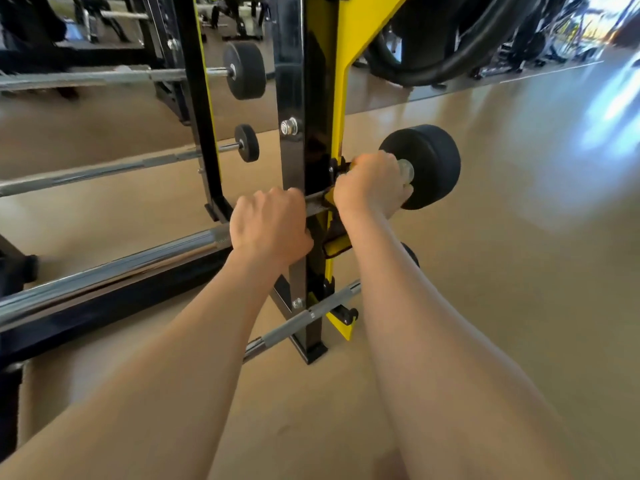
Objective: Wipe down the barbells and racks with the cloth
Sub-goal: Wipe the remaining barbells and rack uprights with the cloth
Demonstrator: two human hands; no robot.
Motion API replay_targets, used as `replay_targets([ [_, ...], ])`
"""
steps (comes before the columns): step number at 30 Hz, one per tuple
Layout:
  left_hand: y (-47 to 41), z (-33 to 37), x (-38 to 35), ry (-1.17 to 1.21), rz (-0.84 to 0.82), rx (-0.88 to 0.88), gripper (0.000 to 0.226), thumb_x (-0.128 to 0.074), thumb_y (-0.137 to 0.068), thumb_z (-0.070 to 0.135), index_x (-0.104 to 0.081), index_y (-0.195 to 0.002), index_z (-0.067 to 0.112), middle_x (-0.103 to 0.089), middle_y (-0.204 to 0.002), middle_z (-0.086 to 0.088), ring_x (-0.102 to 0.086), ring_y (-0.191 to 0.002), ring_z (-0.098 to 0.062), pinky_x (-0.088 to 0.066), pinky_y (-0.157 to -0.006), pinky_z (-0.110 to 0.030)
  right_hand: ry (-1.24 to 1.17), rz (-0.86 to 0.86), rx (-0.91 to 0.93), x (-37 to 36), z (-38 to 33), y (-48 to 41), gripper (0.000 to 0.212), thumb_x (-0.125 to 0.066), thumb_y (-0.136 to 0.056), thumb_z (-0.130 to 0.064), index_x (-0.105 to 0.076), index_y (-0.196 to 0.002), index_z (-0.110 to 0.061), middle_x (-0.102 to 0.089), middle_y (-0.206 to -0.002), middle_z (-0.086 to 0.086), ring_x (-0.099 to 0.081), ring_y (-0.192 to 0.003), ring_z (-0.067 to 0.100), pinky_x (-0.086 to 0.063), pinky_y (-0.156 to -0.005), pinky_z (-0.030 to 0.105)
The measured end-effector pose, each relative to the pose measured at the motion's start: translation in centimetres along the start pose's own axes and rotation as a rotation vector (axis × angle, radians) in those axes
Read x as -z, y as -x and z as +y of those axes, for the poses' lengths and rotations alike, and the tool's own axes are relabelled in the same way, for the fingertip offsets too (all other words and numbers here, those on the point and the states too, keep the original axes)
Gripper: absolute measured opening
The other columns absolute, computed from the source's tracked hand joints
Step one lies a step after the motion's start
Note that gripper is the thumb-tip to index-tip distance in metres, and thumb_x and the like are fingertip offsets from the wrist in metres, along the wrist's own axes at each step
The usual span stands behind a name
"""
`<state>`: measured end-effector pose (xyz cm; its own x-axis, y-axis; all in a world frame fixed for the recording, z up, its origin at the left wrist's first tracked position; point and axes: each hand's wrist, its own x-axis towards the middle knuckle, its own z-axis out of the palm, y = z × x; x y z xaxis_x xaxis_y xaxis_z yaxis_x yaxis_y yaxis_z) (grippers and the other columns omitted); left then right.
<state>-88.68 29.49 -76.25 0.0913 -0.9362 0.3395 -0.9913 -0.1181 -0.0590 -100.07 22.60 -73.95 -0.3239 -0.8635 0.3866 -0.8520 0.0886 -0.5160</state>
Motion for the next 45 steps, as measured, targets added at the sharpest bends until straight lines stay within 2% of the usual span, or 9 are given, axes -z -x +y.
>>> replay_targets([
  [7, -0.1, 0.2, 0.4, 0.0, -0.038, 0.01, 0.026, -0.069, -0.093, 0.041, -0.063, -0.109, 0.02, -0.047, -0.069, 0.002, -0.051, -0.062, -0.02, -0.041, -0.059, -0.035, 0.317, -0.124, 0.342, -0.5, 0.2, 2.5, 0.045, -0.059, -0.102, -0.038, -0.061, -0.134, -0.007, -0.064, -0.134, 0.016, -0.053, -0.131, 0.036, -0.035, -0.118, 0.053],
  [14, -0.1, 0.1, 0.2, 0.024, -0.044, 0.012, 0.033, -0.069, -0.091, 0.037, -0.062, -0.119, 0.021, -0.05, -0.073, 0.002, -0.048, -0.062, -0.018, -0.038, -0.058, -0.034, 0.03, -0.306, 0.122, 1.4, 1.7, -3.2, 0.031, -0.063, -0.101, -0.032, -0.061, -0.126, -0.013, -0.06, -0.118, 0.01, -0.05, -0.126, 0.033, -0.043, -0.108, 0.05],
  [19, -0.3, 0.3, 0.2, -0.008, -0.046, 0.003, 0.033, -0.067, -0.094, 0.036, -0.06, -0.122, 0.02, -0.055, -0.079, 0.001, -0.056, -0.069, -0.022, -0.045, -0.061, -0.034, -0.312, -0.021, -0.044, 0.7, 3.8, -4.8, 0.015, -0.069, -0.098, -0.018, -0.08, -0.107, -0.019, -0.071, -0.091, -0.005, -0.067, -0.089, 0.018, -0.048, -0.064, 0.024],
  [21, -0.4, 0.4, 0.1, -0.022, -0.048, 0.004, 0.033, -0.067, -0.095, 0.035, -0.06, -0.123, 0.019, -0.055, -0.08, 0.0, -0.056, -0.069, -0.023, -0.044, -0.061, -0.035, -0.362, 0.006, -0.083, 0.6, 4.2, -4.8, 0.018, -0.067, -0.099, -0.015, -0.08, -0.111, -0.018, -0.075, -0.097, 0.0, -0.069, -0.092, 0.019, -0.048, -0.065, 0.024],
  [28, -0.3, 0.7, 0.4, -0.032, -0.047, 0.028, 0.034, -0.068, -0.094, 0.036, -0.06, -0.122, 0.019, -0.053, -0.079, 0.0, -0.054, -0.068, -0.022, -0.041, -0.06, -0.035, -0.463, -0.368, 0.044, 1.1, 4.7, -3.1, 0.027, -0.064, -0.099, -0.012, -0.08, -0.114, -0.028, -0.065, -0.114, -0.002, -0.065, -0.093, 0.013, -0.055, -0.061, 0.018],
  [32, -0.3, 0.6, 0.6, -0.034, -0.066, 0.005, 0.037, -0.069, -0.093, 0.034, -0.058, -0.123, 0.018, -0.056, -0.081, -0.001, -0.056, -0.07, -0.023, -0.044, -0.061, -0.035, -0.668, -0.293, -0.14, 1.3, 5.9, -4.2, 0.039, -0.059, -0.1, 0.001, -0.079, -0.119, -0.027, -0.066, -0.129, 0.002, -0.064, -0.104, 0.016, -0.058, -0.071, 0.021],
  [37, -0.3, 0.4, 0.8, -0.046, -0.083, -0.017, 0.042, -0.071, -0.092, 0.032, -0.056, -0.128, 0.017, -0.057, -0.083, -0.001, -0.057, -0.071, -0.022, -0.045, -0.062, -0.035, -0.54, -0.055, -0.038, 1.0, 6.0, -2.3, 0.038, -0.055, -0.103, -0.001, -0.069, -0.136, -0.016, -0.068, -0.135, 0.004, -0.059, -0.13, 0.022, -0.047, -0.106, 0.028],
  [42, -0.1, 0.3, 1.2, -0.013, -0.099, -0.041, 0.045, -0.071, -0.091, 0.032, -0.053, -0.13, 0.016, -0.057, -0.084, 0.0, -0.058, -0.071, -0.021, -0.045, -0.06, -0.034, -0.739, -0.381, -0.141, 2.6, 6.3, -1.7, 0.031, -0.059, -0.103, -0.005, -0.079, -0.116, -0.023, -0.067, -0.115, -0.009, -0.063, -0.101, 0.01, -0.05, -0.069, 0.016],
  [45, 0.6, -0.1, 1.8, 0.05, -0.127, -0.111, 0.058, -0.074, -0.088, 0.029, -0.045, -0.137, 0.016, -0.055, -0.095, 0.0, -0.057, -0.083, -0.02, -0.051, -0.067, -0.034, -0.545, -0.134, 0.117, 4.2, 5.9, -0.6, 0.029, -0.056, -0.101, -0.001, -0.08, -0.111, -0.015, -0.072, -0.113, -0.003, -0.061, -0.094, 0.007, -0.048, -0.076, 0.003],
])
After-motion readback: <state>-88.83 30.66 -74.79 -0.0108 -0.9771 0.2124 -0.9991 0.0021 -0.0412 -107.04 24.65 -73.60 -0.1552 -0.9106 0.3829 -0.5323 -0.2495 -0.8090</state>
